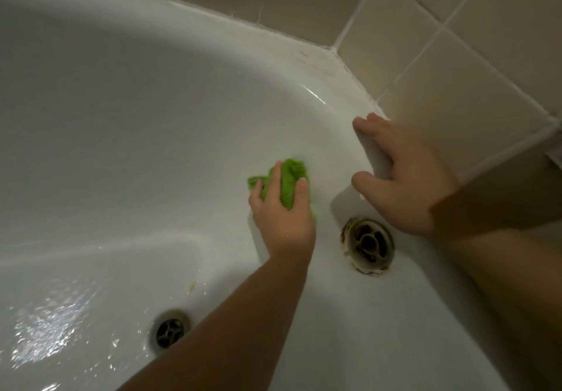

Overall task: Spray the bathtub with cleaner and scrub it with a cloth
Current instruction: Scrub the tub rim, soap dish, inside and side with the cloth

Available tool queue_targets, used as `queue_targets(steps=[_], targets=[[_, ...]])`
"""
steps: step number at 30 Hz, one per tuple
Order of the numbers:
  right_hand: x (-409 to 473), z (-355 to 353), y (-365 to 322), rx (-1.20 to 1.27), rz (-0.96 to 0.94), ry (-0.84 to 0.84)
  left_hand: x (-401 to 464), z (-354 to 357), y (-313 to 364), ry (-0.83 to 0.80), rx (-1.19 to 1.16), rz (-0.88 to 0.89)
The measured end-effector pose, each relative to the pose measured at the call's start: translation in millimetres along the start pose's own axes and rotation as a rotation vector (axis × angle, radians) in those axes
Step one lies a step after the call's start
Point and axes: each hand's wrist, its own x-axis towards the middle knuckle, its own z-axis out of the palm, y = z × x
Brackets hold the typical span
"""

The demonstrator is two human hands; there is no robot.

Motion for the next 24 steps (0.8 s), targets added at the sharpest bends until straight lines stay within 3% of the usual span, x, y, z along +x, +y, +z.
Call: queue_targets(steps=[3,6,9,14,17,19,24], targets=[[-1,-1,-2,0.019,0.004,0.006,-18,10,35,-0.095,0.010,0.283],[0,0,-2,0.048,0.003,0.015,-18,3,24,-0.154,0.064,0.463],[0,-1,-4,0.022,-0.002,0.011,-8,-12,-19,-0.096,0.154,0.371],[-1,-4,-8,0.026,0.020,-0.017,8,-44,-99,-0.022,0.289,-0.008],[-2,-4,-10,0.030,0.021,0.005,3,-36,-95,0.030,0.292,-0.229],[-2,-3,-9,0.015,0.023,0.009,-6,-21,-73,0.018,0.214,-0.183],[-1,-3,-8,0.017,0.013,0.008,-27,-21,-46,-0.179,0.210,0.211]])
